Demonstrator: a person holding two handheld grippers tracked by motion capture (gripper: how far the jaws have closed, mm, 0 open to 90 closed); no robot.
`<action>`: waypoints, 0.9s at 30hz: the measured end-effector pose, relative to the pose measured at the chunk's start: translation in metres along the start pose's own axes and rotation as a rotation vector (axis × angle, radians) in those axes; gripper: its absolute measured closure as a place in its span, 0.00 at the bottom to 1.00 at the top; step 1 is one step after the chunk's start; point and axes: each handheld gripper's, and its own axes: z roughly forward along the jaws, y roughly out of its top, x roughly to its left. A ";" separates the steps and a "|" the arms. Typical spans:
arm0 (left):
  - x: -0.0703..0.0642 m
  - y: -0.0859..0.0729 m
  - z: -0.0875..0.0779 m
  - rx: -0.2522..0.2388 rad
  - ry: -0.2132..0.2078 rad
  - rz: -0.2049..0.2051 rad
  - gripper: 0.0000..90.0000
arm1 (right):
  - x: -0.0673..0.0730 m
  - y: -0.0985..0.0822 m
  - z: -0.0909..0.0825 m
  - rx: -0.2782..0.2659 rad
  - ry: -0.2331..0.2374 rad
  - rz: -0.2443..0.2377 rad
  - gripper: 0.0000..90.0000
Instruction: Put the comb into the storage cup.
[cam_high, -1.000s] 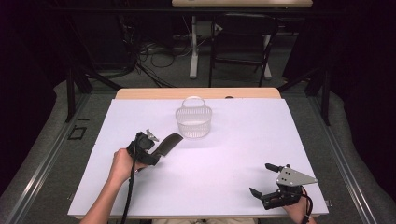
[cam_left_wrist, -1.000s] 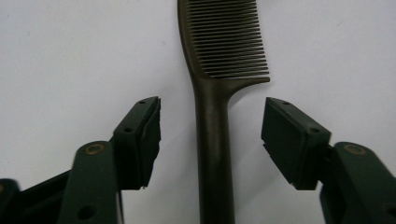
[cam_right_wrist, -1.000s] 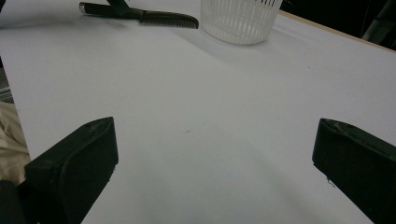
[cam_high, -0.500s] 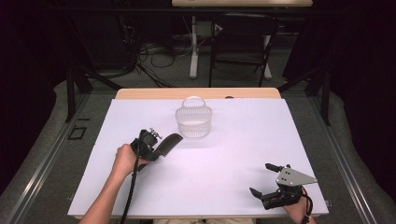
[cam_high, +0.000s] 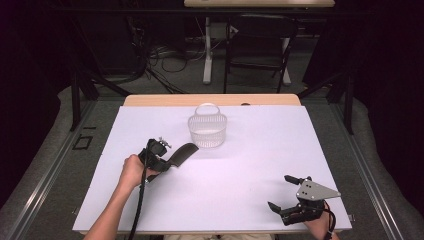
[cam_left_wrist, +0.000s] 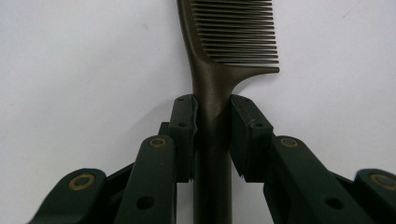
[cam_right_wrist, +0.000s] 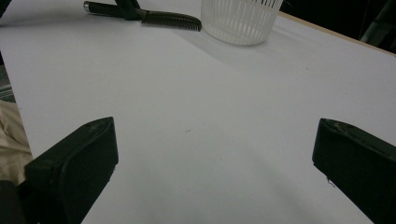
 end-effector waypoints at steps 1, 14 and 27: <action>0.001 -0.001 -0.001 -0.008 -0.004 -0.005 0.80 | 0.000 0.000 0.000 -0.003 -0.001 -0.001 0.00; 0.003 -0.024 -0.023 -0.115 -0.034 -0.031 0.80 | -0.001 0.000 -0.001 -0.001 -0.005 0.005 0.00; 0.003 -0.031 -0.032 -0.224 -0.072 -0.049 0.80 | -0.001 0.000 -0.001 0.001 -0.011 0.003 0.00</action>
